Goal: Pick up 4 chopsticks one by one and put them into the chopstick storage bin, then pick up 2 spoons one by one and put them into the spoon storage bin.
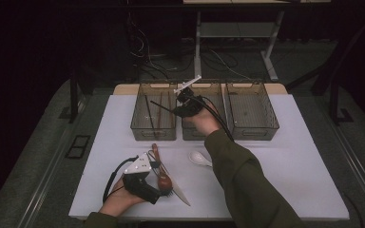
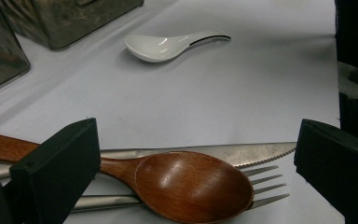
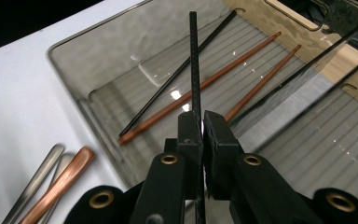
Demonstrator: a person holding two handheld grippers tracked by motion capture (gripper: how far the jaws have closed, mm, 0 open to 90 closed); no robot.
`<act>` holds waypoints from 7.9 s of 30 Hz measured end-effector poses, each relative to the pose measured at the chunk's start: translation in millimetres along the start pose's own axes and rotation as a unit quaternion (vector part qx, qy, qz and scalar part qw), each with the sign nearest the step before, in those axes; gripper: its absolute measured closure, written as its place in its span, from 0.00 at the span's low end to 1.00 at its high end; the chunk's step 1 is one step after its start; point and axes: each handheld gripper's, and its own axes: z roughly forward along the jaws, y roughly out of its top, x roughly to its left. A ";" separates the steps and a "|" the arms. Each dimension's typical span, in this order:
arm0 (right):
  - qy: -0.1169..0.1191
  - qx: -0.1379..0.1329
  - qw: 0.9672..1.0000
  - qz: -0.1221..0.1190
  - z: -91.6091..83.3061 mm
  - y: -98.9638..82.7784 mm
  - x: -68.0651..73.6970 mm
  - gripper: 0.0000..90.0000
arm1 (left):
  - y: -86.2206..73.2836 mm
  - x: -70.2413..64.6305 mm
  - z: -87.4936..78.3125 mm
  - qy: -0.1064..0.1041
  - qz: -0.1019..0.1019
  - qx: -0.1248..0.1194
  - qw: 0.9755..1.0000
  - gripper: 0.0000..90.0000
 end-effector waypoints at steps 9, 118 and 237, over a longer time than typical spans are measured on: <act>-0.019 0.026 0.999 0.009 34.4 23.4 1.4 0.95 | 0.2 -0.9 1.1 0.003 0.003 0.001 1.000 0.00; 0.072 -0.019 0.997 -0.001 -42.1 -170.7 9.9 0.50 | 1.7 -0.6 6.1 -0.004 0.006 0.010 1.000 0.00; 0.046 -0.065 0.996 -0.033 -104.0 -140.7 -16.0 0.91 | -1.5 2.7 1.0 0.006 -0.004 0.000 1.000 0.00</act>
